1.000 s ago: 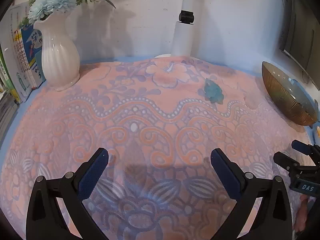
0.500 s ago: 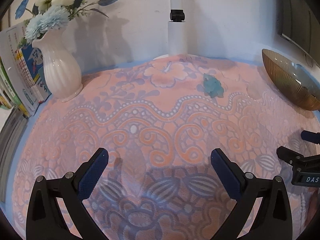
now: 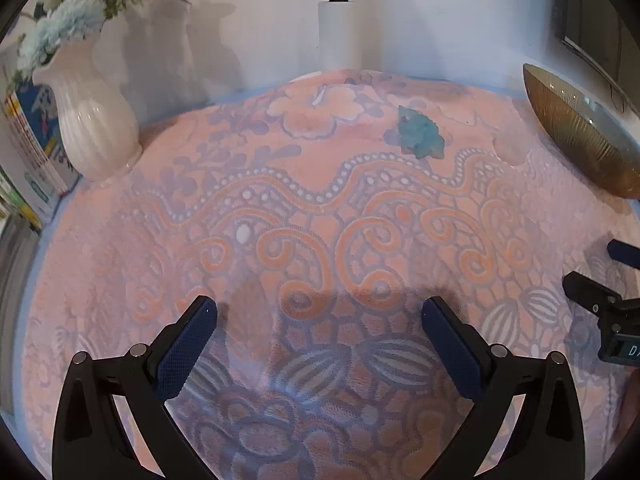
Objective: Organize rigid objects
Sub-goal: 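Move both open tools back over the remaining items, then grasp the teal figure with the left tool while the right grasps the clear cup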
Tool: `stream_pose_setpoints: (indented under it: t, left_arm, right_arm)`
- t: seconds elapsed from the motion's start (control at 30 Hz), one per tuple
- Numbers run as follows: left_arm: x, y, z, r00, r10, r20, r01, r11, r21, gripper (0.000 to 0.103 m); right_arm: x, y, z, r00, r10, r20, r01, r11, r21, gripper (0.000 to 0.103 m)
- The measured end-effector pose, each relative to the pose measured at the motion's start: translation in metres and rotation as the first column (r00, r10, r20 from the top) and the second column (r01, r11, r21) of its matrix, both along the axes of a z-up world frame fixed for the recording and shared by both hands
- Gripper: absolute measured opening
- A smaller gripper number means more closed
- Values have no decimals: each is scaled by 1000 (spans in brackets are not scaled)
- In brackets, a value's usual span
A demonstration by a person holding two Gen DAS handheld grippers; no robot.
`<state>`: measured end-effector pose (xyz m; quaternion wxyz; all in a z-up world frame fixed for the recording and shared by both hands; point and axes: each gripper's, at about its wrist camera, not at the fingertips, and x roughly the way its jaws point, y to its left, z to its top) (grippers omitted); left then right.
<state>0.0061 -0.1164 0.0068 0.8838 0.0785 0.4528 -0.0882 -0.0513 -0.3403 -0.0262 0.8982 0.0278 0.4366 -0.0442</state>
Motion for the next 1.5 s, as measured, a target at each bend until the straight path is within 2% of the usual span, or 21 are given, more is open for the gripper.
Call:
stream_pose_setpoints:
  t: [0.13,0.37,0.43,0.53,0.6,0.63,0.67,0.77,0.83,0.9,0.93,1.07,1.13,1.17,1.2,1.23,1.27,1.3,1.33,1.37,1.5]
  left_arm:
    - [6,6,-2,999,4,-38,-6,999,-48,103]
    - [-3,6,-2,999,14,-53,-16,999,-33,103]
    - [-2,6,1,993,-10,-115,9,1000,-15,103]
    - [9,3,7,966,-83,-246,78,996,-32,102]
    - [17,0,19,969,-111,-221,101,993,-54,102]
    - [22,-4,26,975,-117,-187,109,993,-53,102]
    - [27,-9,32,980,-133,-151,125,990,-59,102]
    - [46,-26,40,977,-201,-71,193,976,-103,102]
    - [59,-42,34,968,-246,-45,241,966,-93,89]
    - [70,-58,26,962,-272,-35,269,961,-69,78]
    - [74,-64,23,960,-280,-33,277,958,-68,77]
    - [85,-79,17,954,-300,1,299,950,-87,77]
    - [93,-87,14,955,-295,15,295,953,-69,76]
    - [94,-90,13,958,-284,29,285,957,-60,73]
    - [96,-92,11,959,-282,28,283,957,-60,66]
    - [99,-94,7,959,-283,15,283,957,-62,54]
    - [100,-93,5,961,-277,12,277,959,-57,53]
    - [99,-93,5,961,-275,19,276,960,-55,50]
    - [98,-93,6,958,-286,22,287,956,-56,37]
    - [96,-93,7,955,-296,26,297,953,-63,32]
    - [84,-89,10,956,-291,44,293,954,-63,32]
  right_arm:
    - [0,1,0,1000,-2,-4,2,1000,-5,103]
    - [-15,2,-2,999,37,-24,-37,999,0,103]
    - [-20,1,-1,995,68,-66,-68,998,3,103]
    - [-19,-2,3,979,107,-173,-102,994,39,103]
    - [-12,-9,15,978,116,-172,-99,990,100,101]
    - [-7,-12,23,983,112,-147,-92,987,133,96]
    - [1,-17,34,989,96,-108,-77,982,170,86]
    - [23,-23,51,998,54,-24,-47,974,220,65]
    - [42,-24,50,999,27,23,-32,961,275,56]
    - [56,-22,41,999,19,37,-30,946,321,54]
    - [66,-19,39,999,19,41,-32,944,329,53]
    - [91,-12,33,999,12,51,-25,963,267,53]
    - [101,-9,31,998,10,56,-23,972,236,53]
    - [106,-8,29,998,10,57,-22,975,220,53]
    - [111,-8,28,998,7,56,-18,980,199,52]
    - [114,-9,26,998,7,59,-18,982,188,45]
    - [115,-8,24,998,12,65,-24,983,184,37]
    - [116,-7,23,997,21,77,-34,985,172,37]
    - [117,-6,22,995,25,95,-40,987,158,37]
    - [116,-6,22,995,27,101,-43,987,155,36]
    - [107,-8,25,992,50,114,-70,980,184,36]
